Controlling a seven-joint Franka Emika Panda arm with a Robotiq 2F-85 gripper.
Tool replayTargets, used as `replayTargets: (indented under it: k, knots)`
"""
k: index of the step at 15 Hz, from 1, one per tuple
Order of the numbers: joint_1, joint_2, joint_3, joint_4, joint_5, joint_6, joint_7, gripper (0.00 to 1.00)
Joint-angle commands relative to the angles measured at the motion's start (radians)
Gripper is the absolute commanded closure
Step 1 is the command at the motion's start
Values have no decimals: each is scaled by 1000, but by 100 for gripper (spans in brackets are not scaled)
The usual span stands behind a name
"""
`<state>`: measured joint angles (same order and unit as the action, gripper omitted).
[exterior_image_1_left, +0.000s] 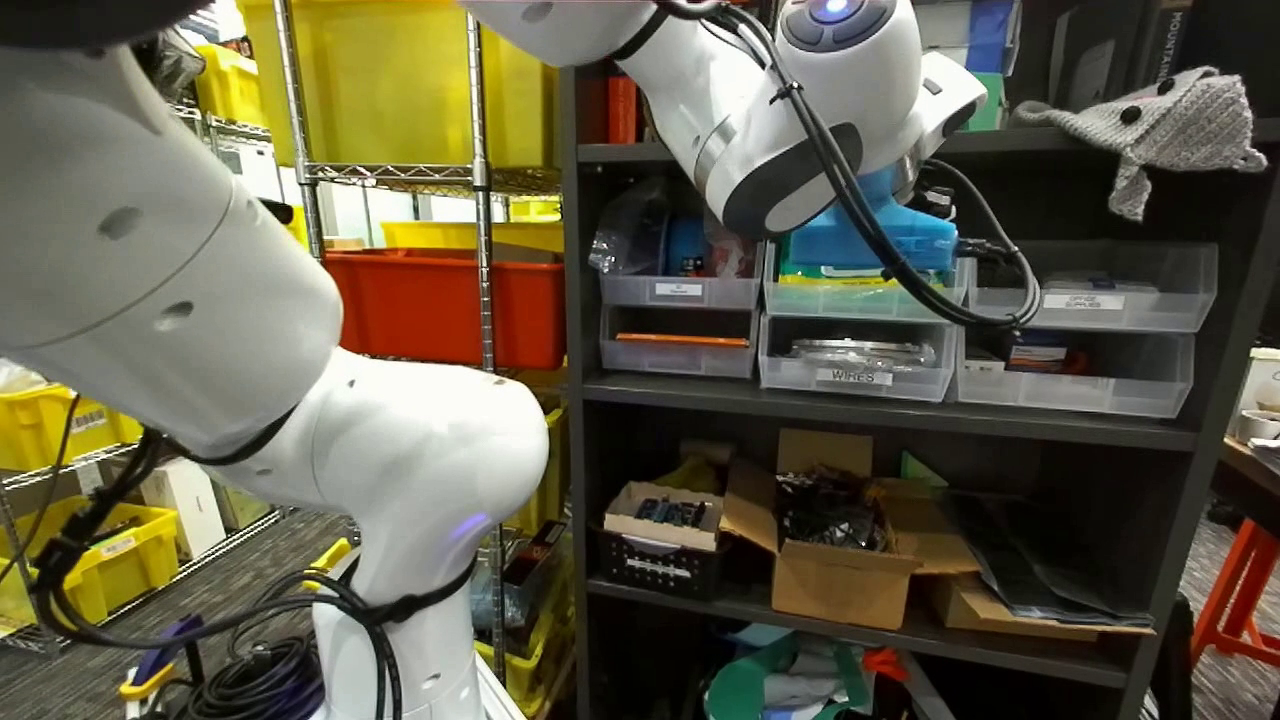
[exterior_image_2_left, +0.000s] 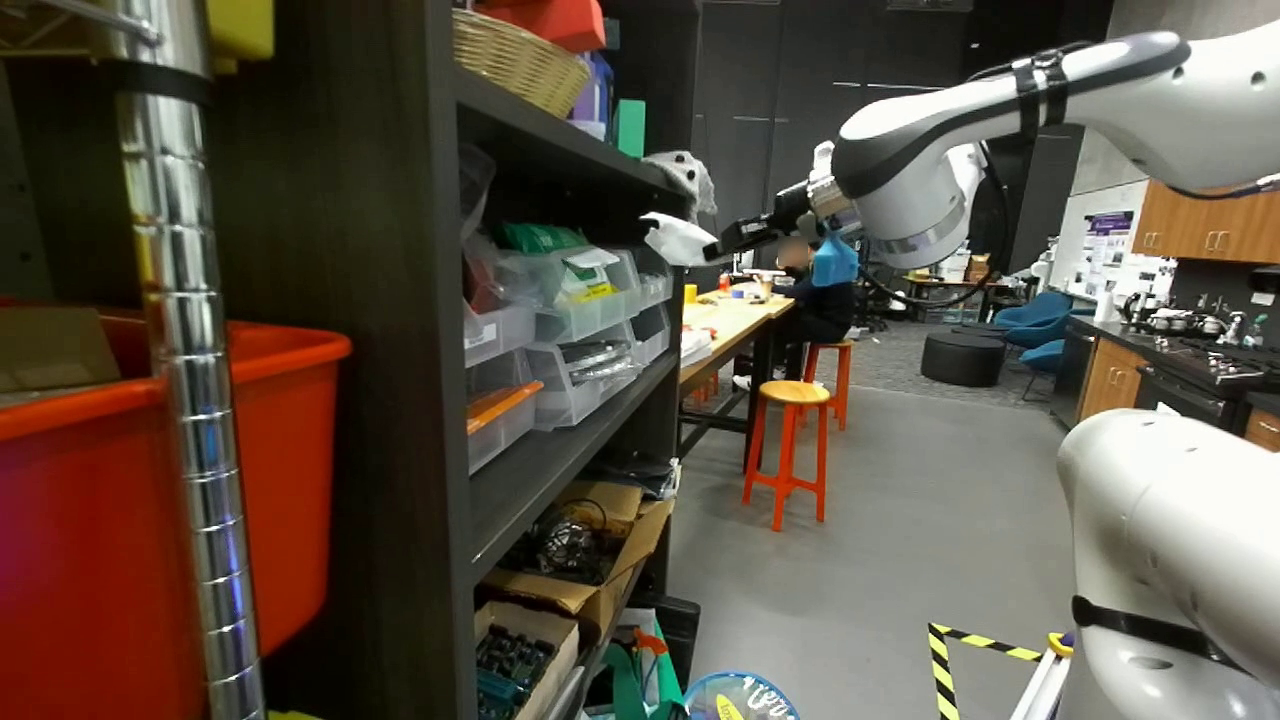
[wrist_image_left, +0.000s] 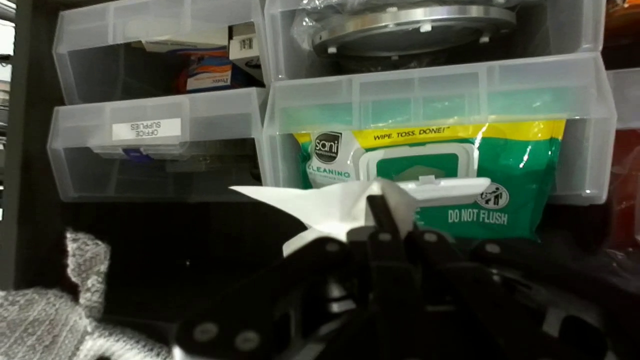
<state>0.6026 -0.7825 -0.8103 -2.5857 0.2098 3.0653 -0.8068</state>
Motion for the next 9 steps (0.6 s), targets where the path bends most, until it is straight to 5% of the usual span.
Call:
replayTargets:
  k: [1, 9]
  knots:
    - [-12, -81, 25, -71, -84, 64, 53, 99]
    - [-70, -138, 183, -163, -230, 163, 247, 99]
